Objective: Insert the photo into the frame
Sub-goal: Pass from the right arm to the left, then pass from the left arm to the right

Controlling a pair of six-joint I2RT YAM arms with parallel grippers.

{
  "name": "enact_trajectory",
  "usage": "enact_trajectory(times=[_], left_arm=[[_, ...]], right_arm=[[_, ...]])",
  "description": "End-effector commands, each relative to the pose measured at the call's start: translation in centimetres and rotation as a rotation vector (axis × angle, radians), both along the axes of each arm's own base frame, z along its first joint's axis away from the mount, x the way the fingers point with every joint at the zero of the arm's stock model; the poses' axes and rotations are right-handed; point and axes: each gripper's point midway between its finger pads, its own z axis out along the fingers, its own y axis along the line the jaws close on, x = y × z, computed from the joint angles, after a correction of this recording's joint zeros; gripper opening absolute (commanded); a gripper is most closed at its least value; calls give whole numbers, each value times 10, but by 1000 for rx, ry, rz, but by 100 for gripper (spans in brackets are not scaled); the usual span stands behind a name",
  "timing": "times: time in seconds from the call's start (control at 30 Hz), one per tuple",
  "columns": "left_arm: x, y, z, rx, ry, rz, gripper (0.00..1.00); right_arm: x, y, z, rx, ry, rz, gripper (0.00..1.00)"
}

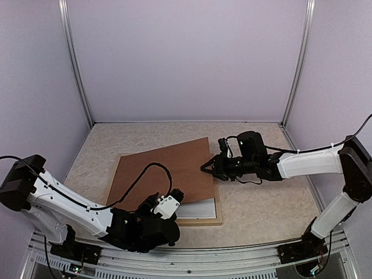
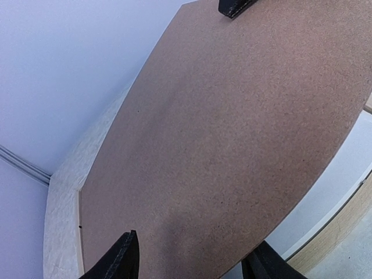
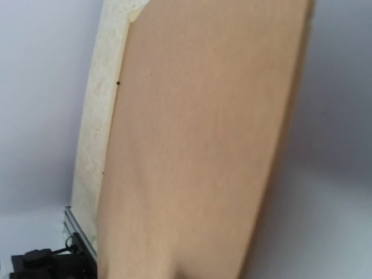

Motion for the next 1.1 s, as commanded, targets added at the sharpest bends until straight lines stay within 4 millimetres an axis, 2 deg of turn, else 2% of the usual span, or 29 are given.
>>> enact_trajectory(times=[0.0,0.2,0.3,0.43,0.5,0.57,0.7,0.8,0.93,1.07], left_arm=[[1,2,0,8,-8,18,59],[-6,-1,-14,27,69,-21,65],[-11,0,-19,31,126,-47,75],[-22,-5,-21,2,220,-112,94],[-26,-8,-14,-39,253,-140,99],[-27,-11,-3,-101,286,-160,99],[-15,-8,17,-249,388,-173,99],[7,6,38,-410,468,-142,99],[42,42,57,-630,564,-27,99],[73,89,51,-736,624,144,99]], right_arm=[[6,5,9,89,0,11,21],[13,-9,17,83,-25,-18,7],[17,-16,22,76,-41,-27,0],[20,-22,25,70,-53,-28,0],[20,-24,27,73,-58,-25,0],[20,-26,31,87,-66,-22,0],[16,-27,38,141,-72,-6,0],[14,-27,38,162,-69,2,0],[13,-27,40,204,-68,5,0],[11,-26,39,248,-58,18,0]])
